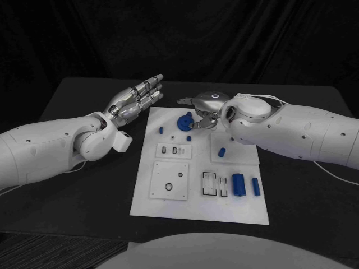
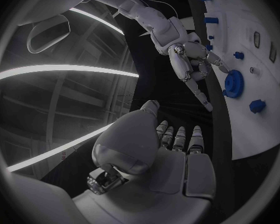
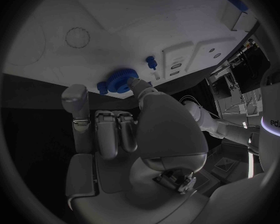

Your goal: Assemble the parts on the task board

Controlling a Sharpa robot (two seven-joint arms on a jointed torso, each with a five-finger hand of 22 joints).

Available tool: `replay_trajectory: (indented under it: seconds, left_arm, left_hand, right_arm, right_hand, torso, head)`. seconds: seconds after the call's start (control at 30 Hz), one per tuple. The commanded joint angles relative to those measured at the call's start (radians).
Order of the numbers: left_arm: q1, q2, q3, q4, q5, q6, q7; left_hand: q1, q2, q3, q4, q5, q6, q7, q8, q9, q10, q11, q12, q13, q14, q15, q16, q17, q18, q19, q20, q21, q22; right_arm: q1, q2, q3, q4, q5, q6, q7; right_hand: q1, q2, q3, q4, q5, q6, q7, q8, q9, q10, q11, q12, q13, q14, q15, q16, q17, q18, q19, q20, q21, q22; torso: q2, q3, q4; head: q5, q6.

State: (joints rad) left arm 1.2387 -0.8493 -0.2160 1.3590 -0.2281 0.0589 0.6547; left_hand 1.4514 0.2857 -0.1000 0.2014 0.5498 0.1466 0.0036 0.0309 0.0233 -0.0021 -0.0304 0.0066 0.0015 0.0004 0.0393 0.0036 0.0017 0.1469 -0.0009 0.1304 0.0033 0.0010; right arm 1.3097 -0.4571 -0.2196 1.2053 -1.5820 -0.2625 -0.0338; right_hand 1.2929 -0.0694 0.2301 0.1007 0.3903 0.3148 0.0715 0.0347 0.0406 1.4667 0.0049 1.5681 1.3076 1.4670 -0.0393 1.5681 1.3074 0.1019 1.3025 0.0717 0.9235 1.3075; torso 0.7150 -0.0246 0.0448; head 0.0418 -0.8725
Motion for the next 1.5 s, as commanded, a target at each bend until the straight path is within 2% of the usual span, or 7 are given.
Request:
replay_trajectory:
  seconds: [0.03,0.4,0.6,1.0,1.23,1.4,1.5]
  left_arm:
    - [-0.001,0.001,0.001,0.000,0.000,0.012,0.011]
    - [-0.001,0.001,0.001,-0.001,0.000,0.013,0.012]
    - [-0.001,0.001,0.001,-0.001,0.000,0.013,0.012]
    - [-0.001,0.002,0.001,-0.004,0.000,0.016,0.011]
    - [-0.002,0.000,0.001,-0.003,0.000,0.016,0.010]
    - [-0.002,0.000,0.001,-0.006,0.000,0.016,0.009]
    - [-0.003,-0.002,0.001,-0.007,0.000,0.015,0.009]
  left_hand:
    - [0.009,-0.001,0.003,0.001,0.004,-0.003,0.004,-0.002,0.000,0.002,0.008,-0.007,-0.002,0.000,0.009,-0.004,-0.002,0.010,0.001,0.005,-0.003,-0.001]
    - [0.007,-0.001,0.007,0.000,0.004,-0.003,0.005,-0.002,0.001,0.002,0.009,-0.007,-0.002,0.000,0.010,-0.004,-0.002,0.010,0.001,0.005,-0.003,-0.001]
    - [0.007,-0.001,0.007,0.000,0.004,-0.003,0.005,-0.002,0.001,0.002,0.009,-0.007,-0.002,0.000,0.010,-0.004,-0.002,0.010,0.001,0.005,-0.003,-0.001]
    - [0.007,-0.001,0.007,0.000,0.004,-0.003,0.005,-0.002,0.001,0.002,0.009,-0.007,-0.002,0.000,0.010,-0.004,-0.002,0.010,0.001,0.005,-0.003,-0.001]
    - [0.007,-0.001,0.007,0.000,0.004,-0.003,0.005,-0.002,0.001,0.002,0.009,-0.007,-0.002,0.000,0.010,-0.004,-0.002,0.010,0.001,0.005,-0.003,-0.001]
    - [0.005,0.000,0.011,-0.001,0.004,-0.003,0.006,-0.002,0.001,0.002,0.009,-0.007,-0.002,0.000,0.010,-0.004,-0.002,0.010,0.001,0.005,-0.003,-0.001]
    - [0.005,0.000,0.011,-0.001,0.004,-0.003,0.006,-0.002,0.001,0.002,0.009,-0.007,-0.002,0.000,0.010,-0.004,-0.002,0.010,0.001,0.005,-0.003,-0.001]
  right_arm:
    - [-0.001,-0.005,0.000,0.002,-0.006,-0.001,-0.013]
    - [-0.006,-0.019,0.000,0.017,-0.006,0.032,-0.015]
    - [-0.009,-0.024,0.000,0.022,-0.006,0.046,-0.024]
    - [-0.011,-0.035,0.000,0.022,-0.006,0.042,-0.036]
    - [-0.012,-0.047,0.000,0.023,-0.006,0.005,-0.037]
    - [-0.011,-0.074,0.000,0.036,-0.006,-0.044,-0.036]
    - [-0.003,-0.101,0.000,0.057,-0.005,-0.061,-0.045]
  right_hand:
    - [0.002,0.009,0.003,0.007,0.008,0.012,0.001,0.007,0.003,0.104,-0.007,0.003,0.263,0.104,-0.008,0.003,0.263,0.014,-0.004,-0.004,-0.005,0.112]
    - [-0.007,0.024,0.011,0.008,0.027,0.270,0.008,0.054,0.035,0.104,-0.003,0.003,0.263,0.104,-0.006,0.003,0.263,0.011,0.001,-0.003,0.003,0.115]
    - [-0.012,0.027,0.023,0.008,0.029,0.477,0.009,0.099,0.063,0.104,-0.003,0.003,0.263,0.104,-0.007,0.003,0.263,0.009,0.009,-0.004,0.016,0.117]
    - [-0.020,0.026,0.033,0.007,0.017,0.642,0.011,0.140,0.111,0.104,-0.002,0.003,0.263,0.104,-0.006,0.003,0.263,0.007,0.018,-0.004,0.030,0.120]
    - [-0.015,0.027,0.011,-0.010,0.001,0.686,0.003,0.179,0.175,0.104,-0.008,0.003,0.263,0.104,-0.011,0.003,0.263,0.006,0.022,-0.008,0.038,0.122]
    - [-0.012,0.040,-0.031,-0.026,-0.011,0.589,-0.002,0.240,0.360,0.104,-0.014,0.003,0.263,0.104,-0.016,0.003,0.263,0.005,0.027,-0.015,0.045,0.123]
    - [-0.018,0.043,-0.037,-0.014,-0.043,0.503,0.004,0.212,0.401,0.104,-0.009,0.003,0.263,0.104,-0.012,0.003,0.263,0.006,0.024,-0.012,0.035,0.121]
  torso:
    - [0.000,-0.0005,0.0005]
    - [0.000,-0.0010,-0.0012]
    - [0.000,-0.0004,-0.0001]
    - [0.000,-0.0005,-0.0007]
    - [-0.001,-0.0006,-0.0010]
    - [-0.005,-0.0008,-0.0031]
    - [-0.010,-0.0023,-0.0049]
  head:
    - [-0.001,0.000]
    - [-0.001,0.000]
    - [-0.003,0.000]
    - [-0.002,0.000]
    - [-0.003,0.000]
    - [0.002,0.000]
    - [0.005,0.000]
